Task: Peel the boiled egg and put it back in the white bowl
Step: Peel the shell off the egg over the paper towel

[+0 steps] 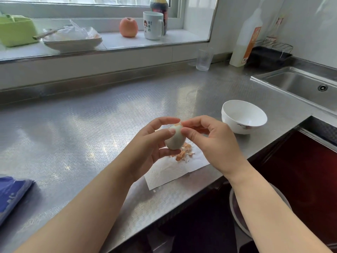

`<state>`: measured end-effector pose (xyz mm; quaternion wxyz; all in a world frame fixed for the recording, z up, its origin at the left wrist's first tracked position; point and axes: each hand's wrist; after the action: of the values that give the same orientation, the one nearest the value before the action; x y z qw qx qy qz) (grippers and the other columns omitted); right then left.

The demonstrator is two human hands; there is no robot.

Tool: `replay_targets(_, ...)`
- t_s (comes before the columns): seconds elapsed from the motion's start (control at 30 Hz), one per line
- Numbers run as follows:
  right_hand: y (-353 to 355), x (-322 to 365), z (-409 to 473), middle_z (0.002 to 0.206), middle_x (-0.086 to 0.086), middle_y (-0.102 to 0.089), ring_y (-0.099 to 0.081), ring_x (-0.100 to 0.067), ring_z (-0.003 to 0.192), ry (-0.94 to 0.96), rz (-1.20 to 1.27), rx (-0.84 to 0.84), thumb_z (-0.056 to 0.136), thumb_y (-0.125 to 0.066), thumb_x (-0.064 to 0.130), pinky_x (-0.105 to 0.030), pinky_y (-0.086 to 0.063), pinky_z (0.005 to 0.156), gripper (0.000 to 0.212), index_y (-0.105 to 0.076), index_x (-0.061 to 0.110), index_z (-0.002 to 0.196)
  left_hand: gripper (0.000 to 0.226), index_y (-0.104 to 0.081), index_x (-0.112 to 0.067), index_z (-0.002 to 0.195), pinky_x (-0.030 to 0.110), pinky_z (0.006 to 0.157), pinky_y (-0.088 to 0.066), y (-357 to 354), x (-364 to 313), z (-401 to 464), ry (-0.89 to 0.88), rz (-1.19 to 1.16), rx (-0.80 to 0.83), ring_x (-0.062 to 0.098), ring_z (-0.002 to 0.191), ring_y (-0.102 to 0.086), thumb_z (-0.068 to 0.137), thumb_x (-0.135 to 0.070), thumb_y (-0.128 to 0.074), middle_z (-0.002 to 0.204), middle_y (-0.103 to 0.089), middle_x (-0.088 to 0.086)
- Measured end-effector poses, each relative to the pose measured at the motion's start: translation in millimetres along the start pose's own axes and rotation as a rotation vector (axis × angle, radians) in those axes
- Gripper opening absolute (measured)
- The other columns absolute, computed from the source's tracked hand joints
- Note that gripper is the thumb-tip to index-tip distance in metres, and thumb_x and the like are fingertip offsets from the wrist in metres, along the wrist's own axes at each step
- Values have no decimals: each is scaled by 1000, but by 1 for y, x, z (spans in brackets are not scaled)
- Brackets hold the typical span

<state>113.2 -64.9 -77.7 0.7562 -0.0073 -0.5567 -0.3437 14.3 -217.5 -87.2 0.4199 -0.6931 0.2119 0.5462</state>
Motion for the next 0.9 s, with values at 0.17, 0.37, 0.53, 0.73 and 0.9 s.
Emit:
replay_targets(0.17,0,-2,-3,88,10,-67,-63,-6,87,164,-213,-41,92,-63,21,-12,-45,77,7,-70,19,91,29,-69,-18,109,34,77,-59,-1,1,0,-7,62,-5,26,90,-70,81,-13,-73,104,-73,12)
replay_targets(0.37,-7,-6,-1,83,5,-62,-56,-8,78,158,-284,-58,96,-55,17,-14,-43,70,10,-60,14,88,25,-71,-18,107,37,78,-59,-2,2,0,-5,82,1,29,91,-71,82,-14,-71,105,-73,14)
replay_targets(0.53,-5,-11,4,73,12,-66,-62,-2,71,-118,25,-71,97,-54,24,-14,-50,68,15,-62,27,84,25,-70,-18,106,36,77,-58,-2,0,0,-20,48,-30,33,99,-69,81,-12,-69,122,-66,23)
replay_targets(0.73,5,-21,-1,91,16,-72,-65,4,89,-194,-151,69,87,-68,22,-15,-47,80,14,-74,28,98,27,-70,-19,105,37,78,-57,0,0,0,-53,13,-16,30,100,-67,80,-10,-65,114,-62,16)
replay_targets(0.9,6,-11,-4,85,20,-71,-64,2,83,-97,-211,-48,89,-65,35,-17,-46,74,10,-74,30,92,37,-64,-21,118,37,77,-58,1,1,1,-65,-21,-32,26,97,-69,83,-11,-58,120,-70,15)
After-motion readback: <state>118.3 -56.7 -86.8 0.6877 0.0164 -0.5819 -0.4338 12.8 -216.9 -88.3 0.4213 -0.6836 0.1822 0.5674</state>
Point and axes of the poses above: each hand's wrist, its own z-axis towards the middle knuckle, its own y-axis out of the back of the hand, x = y × z
